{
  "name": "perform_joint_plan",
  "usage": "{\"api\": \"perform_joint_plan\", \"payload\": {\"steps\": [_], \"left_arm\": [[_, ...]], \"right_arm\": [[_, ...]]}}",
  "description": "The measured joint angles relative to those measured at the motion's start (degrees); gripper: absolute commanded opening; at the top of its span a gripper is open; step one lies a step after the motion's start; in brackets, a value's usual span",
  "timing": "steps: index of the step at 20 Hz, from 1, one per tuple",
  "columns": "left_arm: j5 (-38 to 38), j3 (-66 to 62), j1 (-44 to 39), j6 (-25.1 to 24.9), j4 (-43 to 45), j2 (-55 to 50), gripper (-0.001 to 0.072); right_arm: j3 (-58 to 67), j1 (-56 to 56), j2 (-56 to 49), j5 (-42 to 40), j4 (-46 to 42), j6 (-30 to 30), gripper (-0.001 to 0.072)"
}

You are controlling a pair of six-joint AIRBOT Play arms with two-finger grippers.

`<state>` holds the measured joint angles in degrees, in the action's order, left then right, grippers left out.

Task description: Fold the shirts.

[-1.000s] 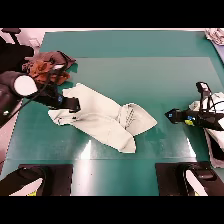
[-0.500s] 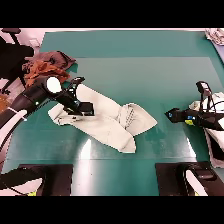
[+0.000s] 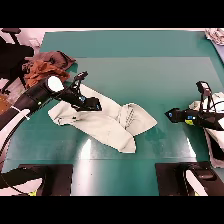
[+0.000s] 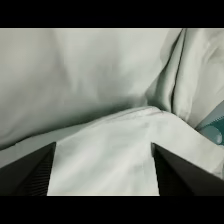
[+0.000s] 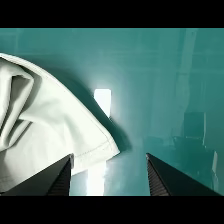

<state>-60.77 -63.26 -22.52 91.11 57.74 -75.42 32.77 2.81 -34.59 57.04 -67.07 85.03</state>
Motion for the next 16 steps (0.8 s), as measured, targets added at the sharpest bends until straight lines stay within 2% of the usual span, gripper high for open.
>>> {"api": "perform_joint_plan", "payload": {"steps": [4,10,16], "left_arm": [[0.8,0.0,-0.6,-1.4,-0.9,-0.1,0.0719],[4.3,-0.1,-5.0,-13.5,0.8,-2.7,0.0719],[0.2,-0.1,-6.1,-21.7,4.3,-6.6,0.0715]], "right_arm": [[0.0,0.0,0.0,-0.7,0.0,0.0,0.0523],[0.0,0.0,0.0,-0.8,0.0,0.0,0.0524],[0.0,0.0,0.0,0.6,-0.4,-0.1,0.0524]]}}
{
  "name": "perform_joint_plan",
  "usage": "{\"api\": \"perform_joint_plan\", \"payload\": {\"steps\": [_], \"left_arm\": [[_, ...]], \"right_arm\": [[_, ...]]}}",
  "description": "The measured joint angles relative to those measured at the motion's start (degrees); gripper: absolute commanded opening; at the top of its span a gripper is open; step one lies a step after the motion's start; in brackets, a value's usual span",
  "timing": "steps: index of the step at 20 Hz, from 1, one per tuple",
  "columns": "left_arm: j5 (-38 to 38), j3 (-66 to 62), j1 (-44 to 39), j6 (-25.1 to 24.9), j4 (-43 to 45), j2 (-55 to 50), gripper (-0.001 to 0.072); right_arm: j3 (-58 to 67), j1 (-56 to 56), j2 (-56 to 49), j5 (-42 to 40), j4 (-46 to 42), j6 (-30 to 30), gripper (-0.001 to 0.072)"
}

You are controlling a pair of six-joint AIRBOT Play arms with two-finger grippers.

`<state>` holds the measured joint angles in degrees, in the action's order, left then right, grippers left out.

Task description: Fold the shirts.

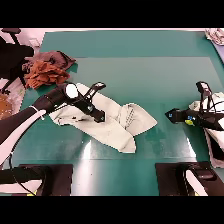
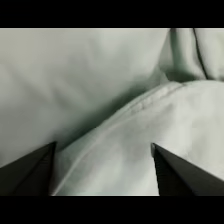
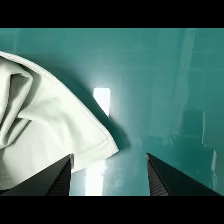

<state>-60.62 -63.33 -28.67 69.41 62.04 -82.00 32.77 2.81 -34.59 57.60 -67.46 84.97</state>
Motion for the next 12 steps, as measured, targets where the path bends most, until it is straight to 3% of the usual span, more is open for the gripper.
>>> {"api": "perform_joint_plan", "payload": {"steps": [2,6,12], "left_arm": [[-0.7,0.0,-0.1,-1.7,0.3,-0.4,0.0696],[-1.0,-0.1,-0.2,-3.2,0.5,-0.7,0.0033],[-9.2,-4.9,-0.2,-3.0,0.9,2.3,0.0034]], "right_arm": [[0.0,0.0,0.0,0.1,-0.1,0.0,0.0523],[0.0,0.0,0.0,0.2,-0.2,0.0,0.0523],[0.0,0.0,-1.8,0.8,-0.1,0.0,0.0524]]}}
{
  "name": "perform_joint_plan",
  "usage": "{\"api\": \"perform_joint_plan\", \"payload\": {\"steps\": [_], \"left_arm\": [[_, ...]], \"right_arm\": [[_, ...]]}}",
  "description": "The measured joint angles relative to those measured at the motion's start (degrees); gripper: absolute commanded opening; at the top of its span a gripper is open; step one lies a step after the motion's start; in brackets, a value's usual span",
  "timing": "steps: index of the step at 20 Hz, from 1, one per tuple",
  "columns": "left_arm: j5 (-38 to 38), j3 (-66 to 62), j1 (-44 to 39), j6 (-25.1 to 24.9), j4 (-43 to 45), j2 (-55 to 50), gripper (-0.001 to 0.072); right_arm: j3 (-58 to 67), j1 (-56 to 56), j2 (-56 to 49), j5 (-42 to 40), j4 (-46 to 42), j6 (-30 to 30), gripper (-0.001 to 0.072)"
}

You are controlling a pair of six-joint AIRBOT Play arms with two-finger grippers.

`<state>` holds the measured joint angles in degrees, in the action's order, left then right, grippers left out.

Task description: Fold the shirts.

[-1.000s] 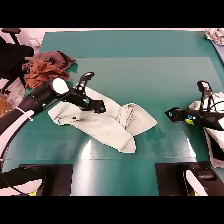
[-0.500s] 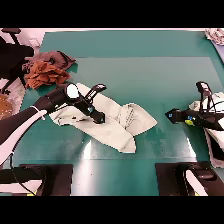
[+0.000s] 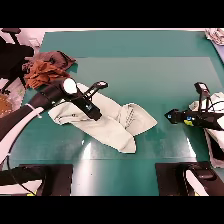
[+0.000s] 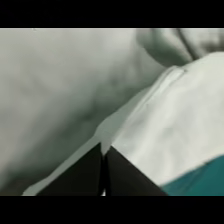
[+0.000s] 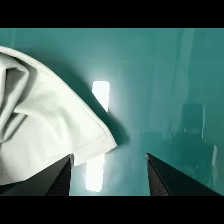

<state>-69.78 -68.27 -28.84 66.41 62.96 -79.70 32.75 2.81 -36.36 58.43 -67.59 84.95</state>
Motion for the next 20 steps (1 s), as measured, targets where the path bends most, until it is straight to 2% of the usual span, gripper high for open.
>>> {"api": "perform_joint_plan", "payload": {"steps": [4,10,15,20], "left_arm": [[-8.9,-2.1,0.0,5.2,4.6,7.8,0.0035],[-18.6,-2.8,0.0,17.0,20.7,19.1,0.0035],[-21.6,-2.8,0.0,27.3,30.2,25.1,0.0035],[-22.4,-2.6,0.0,34.6,35.1,26.9,0.0035]], "right_arm": [[0.0,0.0,-5.9,1.8,0.3,0.0,0.0524],[0.0,-1.2,-13.6,1.7,2.5,0.0,0.0523],[0.0,-9.1,-12.5,-3.8,6.3,0.6,0.0523],[0.0,-18.3,-9.7,-11.0,6.8,4.3,0.0522]]}}
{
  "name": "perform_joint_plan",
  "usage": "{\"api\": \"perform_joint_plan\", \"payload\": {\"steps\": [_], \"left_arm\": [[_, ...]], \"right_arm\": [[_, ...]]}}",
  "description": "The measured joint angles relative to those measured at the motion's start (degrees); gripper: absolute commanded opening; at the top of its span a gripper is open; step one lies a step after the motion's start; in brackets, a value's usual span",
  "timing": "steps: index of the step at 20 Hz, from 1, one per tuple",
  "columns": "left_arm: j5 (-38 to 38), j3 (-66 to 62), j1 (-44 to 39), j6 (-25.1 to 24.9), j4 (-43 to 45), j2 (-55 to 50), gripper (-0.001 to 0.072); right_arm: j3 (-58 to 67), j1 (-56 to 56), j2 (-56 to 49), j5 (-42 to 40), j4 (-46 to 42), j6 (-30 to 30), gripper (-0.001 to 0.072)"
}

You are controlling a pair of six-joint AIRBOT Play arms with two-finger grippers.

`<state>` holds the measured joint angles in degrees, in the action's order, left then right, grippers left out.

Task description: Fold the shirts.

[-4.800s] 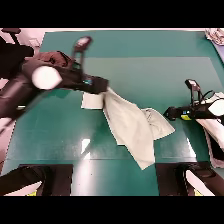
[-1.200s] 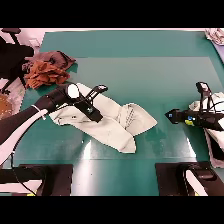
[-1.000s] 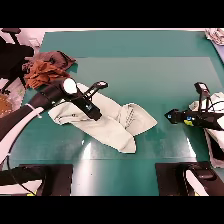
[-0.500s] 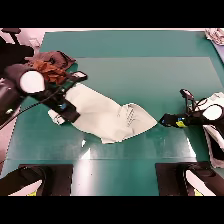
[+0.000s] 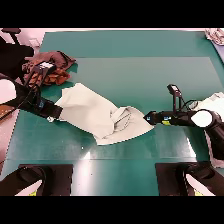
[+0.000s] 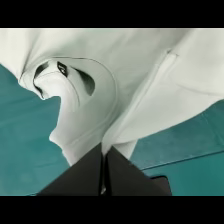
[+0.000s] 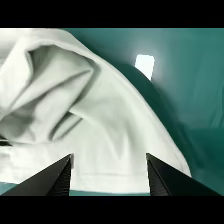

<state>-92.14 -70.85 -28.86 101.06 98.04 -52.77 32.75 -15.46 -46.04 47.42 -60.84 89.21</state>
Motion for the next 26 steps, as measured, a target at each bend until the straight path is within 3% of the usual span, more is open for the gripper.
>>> {"api": "perform_joint_plan", "payload": {"steps": [7,11,17,19,20,22,23,26], "left_arm": [[1.4,0.0,0.0,3.2,4.4,0.4,0.0035],[3.5,0.0,0.0,4.1,4.8,0.4,0.0035],[6.8,0.0,0.0,4.9,4.7,0.4,0.0035],[7.7,0.0,0.0,4.9,4.7,0.4,0.0035],[8.0,0.0,0.0,5.0,4.7,0.4,0.0035],[8.4,0.0,0.0,5.0,4.6,0.4,0.0035],[8.6,0.0,0.0,5.0,4.6,0.4,0.0035],[9.3,0.0,0.0,5.5,4.6,0.3,0.0034]], "right_arm": [[0.0,2.0,-4.2,3.2,-9.3,1.2,0.0523],[0.0,3.7,-6.7,6.2,-5.7,0.8,0.0523],[0.0,-3.8,-10.9,6.4,-4.0,0.3,0.051],[0.0,-5.8,-12.9,5.7,-5.8,0.5,0.0331],[0.1,-6.5,-13.9,5.1,-6.2,0.7,0.0321],[0.1,-7.3,-15.6,4.5,-7.3,0.9,0.0077],[0.2,-7.6,-16.1,3.8,-7.7,0.9,0.0027],[0.1,-8.0,-15.2,3.4,-7.7,1.2,0.0024]]}}
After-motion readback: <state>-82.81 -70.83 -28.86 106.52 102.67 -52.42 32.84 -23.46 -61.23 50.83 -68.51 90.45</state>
